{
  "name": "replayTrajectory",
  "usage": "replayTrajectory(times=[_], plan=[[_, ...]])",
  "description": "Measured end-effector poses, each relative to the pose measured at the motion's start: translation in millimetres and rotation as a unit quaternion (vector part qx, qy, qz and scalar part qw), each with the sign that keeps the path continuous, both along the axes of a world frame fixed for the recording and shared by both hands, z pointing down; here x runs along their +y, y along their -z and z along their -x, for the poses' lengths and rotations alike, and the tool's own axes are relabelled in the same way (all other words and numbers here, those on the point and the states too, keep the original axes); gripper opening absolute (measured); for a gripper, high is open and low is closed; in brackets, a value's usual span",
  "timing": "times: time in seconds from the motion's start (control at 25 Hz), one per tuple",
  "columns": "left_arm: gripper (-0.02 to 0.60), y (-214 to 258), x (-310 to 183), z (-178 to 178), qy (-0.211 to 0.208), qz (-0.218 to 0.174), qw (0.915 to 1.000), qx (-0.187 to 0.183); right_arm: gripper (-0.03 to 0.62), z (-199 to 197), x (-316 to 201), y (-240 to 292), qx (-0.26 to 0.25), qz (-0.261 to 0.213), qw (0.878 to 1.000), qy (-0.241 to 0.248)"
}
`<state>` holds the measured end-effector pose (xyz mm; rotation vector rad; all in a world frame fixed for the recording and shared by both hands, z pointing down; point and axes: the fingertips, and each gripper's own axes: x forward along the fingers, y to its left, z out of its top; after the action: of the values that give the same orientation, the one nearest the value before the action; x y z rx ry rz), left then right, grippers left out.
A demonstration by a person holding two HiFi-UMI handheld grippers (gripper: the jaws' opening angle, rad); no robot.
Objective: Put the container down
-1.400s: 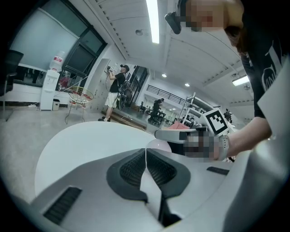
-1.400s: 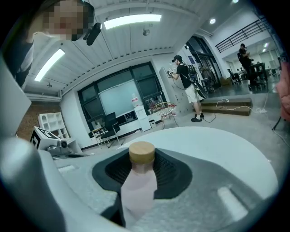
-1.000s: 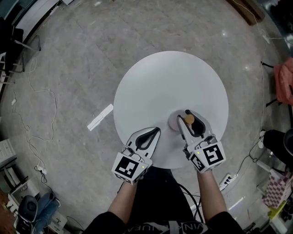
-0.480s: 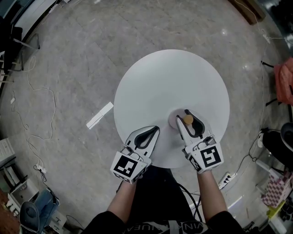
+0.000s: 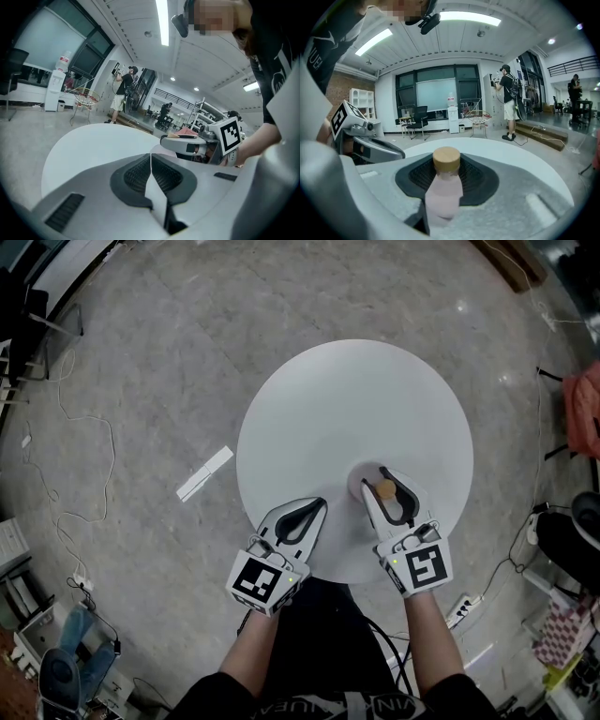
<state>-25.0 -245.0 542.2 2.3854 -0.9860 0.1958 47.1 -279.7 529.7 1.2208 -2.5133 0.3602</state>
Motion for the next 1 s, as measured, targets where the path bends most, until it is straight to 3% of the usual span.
replayTrajectory(times=[0.4, 0.6, 1.0], plan=[[0.015, -4, 5, 2, 0.003, 0.002, 1.0, -0.004, 0.133, 5, 3, 0, 0.006, -0.007, 1.0, 0.003], [0.015, 0, 8, 3, -0.003, 0.001, 1.0, -0.003, 0.135, 5, 4, 0, -0.016, -0.002, 1.0, -0.001], [0.015, -1, 20, 4, 0.002, 0.001, 1.0, -0.006, 0.231, 10, 14, 0, -0.01, -0.011, 1.0, 0.004]])
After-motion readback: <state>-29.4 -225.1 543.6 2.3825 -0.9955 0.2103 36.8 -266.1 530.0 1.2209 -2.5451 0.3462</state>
